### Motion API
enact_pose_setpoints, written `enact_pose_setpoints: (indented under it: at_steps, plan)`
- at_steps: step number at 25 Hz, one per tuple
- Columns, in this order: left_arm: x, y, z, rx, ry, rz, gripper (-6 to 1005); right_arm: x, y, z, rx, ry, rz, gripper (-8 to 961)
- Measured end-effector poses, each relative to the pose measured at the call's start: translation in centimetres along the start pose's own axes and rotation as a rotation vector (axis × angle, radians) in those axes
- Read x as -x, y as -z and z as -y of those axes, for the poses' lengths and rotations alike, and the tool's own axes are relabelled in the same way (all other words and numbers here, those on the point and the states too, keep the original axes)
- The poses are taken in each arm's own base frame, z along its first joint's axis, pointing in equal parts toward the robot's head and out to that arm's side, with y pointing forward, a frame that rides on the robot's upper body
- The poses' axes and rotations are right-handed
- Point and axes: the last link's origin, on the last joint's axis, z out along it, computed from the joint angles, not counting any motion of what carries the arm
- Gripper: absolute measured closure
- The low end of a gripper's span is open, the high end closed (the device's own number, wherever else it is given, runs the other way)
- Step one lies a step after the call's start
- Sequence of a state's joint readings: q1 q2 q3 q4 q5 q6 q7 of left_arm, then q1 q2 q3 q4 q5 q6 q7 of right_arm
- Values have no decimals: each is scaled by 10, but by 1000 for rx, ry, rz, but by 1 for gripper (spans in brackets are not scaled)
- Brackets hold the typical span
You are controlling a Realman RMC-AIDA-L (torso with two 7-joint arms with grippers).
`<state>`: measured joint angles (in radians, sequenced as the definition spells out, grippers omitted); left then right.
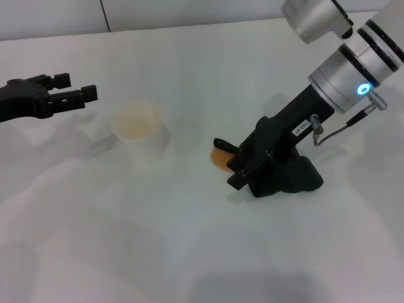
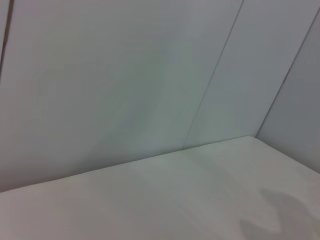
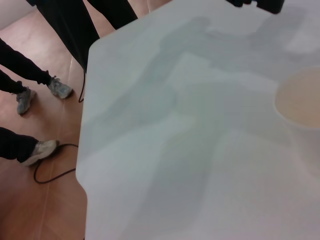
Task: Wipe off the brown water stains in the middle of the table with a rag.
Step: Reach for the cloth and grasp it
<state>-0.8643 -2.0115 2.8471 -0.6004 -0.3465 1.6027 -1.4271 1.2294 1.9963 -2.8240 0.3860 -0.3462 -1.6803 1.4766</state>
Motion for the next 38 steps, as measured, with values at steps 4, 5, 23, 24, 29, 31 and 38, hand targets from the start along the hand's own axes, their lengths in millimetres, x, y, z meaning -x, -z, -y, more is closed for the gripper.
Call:
enact_pose_setpoints:
  at_steps: [4, 5, 23, 24, 29, 31, 38]
  plan:
    - [1, 1, 0, -1, 3, 1, 132, -2, -1, 0, -9, -2, -5, 555]
    - [1, 0, 0, 0, 3, 1, 132, -4, -2, 3, -26, -9, -12, 521]
    - [19, 2, -4, 12, -32, 46, 133, -9, 7, 17, -134, -21, 63, 173]
    - [21, 3, -5, 11, -36, 43, 133, -9, 7, 17, -138, -22, 66, 173]
    - [27, 3, -6, 9, -61, 32, 133, -5, 13, 20, -160, -17, 105, 172]
    - [28, 3, -7, 9, -67, 31, 132, -6, 15, 20, -170, -13, 117, 172]
    - [29, 3, -7, 7, -60, 32, 132, -18, 21, 25, -221, -37, 114, 173]
